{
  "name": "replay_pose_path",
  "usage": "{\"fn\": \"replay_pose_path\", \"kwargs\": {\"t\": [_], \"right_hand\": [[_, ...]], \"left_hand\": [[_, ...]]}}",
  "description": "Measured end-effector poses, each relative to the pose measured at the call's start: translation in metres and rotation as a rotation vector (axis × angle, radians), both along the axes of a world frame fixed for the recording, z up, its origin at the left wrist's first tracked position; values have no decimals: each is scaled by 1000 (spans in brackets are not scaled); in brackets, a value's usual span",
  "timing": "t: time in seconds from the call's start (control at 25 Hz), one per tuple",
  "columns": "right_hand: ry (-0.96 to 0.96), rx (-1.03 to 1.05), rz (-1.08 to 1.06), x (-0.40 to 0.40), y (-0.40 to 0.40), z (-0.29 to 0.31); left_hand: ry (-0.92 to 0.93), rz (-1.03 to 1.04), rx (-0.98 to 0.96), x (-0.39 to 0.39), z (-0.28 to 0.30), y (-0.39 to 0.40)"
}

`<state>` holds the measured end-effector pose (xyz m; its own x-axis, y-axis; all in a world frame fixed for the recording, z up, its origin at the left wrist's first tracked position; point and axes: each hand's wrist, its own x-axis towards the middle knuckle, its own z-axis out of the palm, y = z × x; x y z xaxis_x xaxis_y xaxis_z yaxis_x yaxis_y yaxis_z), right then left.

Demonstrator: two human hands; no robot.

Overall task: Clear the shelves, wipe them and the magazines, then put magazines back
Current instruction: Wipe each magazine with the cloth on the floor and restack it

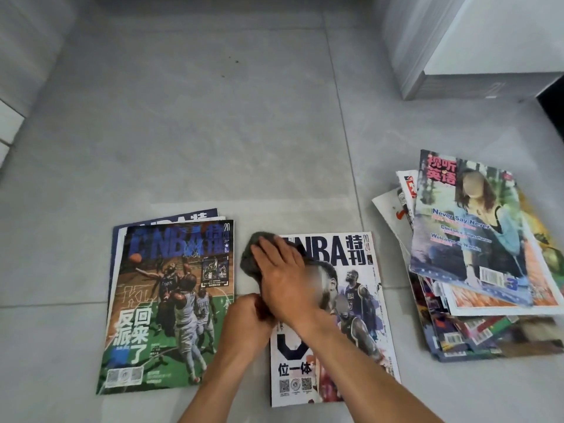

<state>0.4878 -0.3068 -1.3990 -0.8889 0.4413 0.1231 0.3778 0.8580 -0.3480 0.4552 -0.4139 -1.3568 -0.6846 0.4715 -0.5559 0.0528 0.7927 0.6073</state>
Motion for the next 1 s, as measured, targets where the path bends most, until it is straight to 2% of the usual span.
{"fn": "replay_pose_path", "kwargs": {"t": [0.04,0.12,0.24,0.32,0.4,0.48,0.52,0.56,0.6,0.68,0.76,0.8,0.92,1.0], "right_hand": [[26,17,113,0,7,-2],[41,20,105,28,42,-4],[-14,-35,-292,90,92,-5],[-21,-33,-466,91,78,-2],[-23,-29,-336,74,26,-6],[-19,-16,16,75,-18,-7],[-21,24,150,85,-16,-6],[-22,62,195,98,3,-5],[-54,86,136,112,24,-4],[-75,85,-166,136,62,0],[-101,102,-348,133,52,2],[-112,105,-309,124,29,-2],[-64,43,13,125,-61,-6],[-30,33,206,147,-47,-4]], "left_hand": [[-15,6,2,-1,0,0],[-48,55,-2,-2,1,-2],[-55,56,0,-1,0,-3],[-33,64,-4,2,3,-2],[-29,62,-3,4,6,-1],[-49,34,-15,-1,4,-1],[-85,20,-26,-4,3,-2],[-126,16,-32,-7,2,-3],[-155,16,-40,-9,3,-4],[-172,6,-50,-12,1,-6],[-165,-1,-65,-14,0,-6],[-166,-4,-72,-15,-1,-5],[-186,1,-74,-18,0,-1],[-171,-7,-76,-18,1,0]]}}
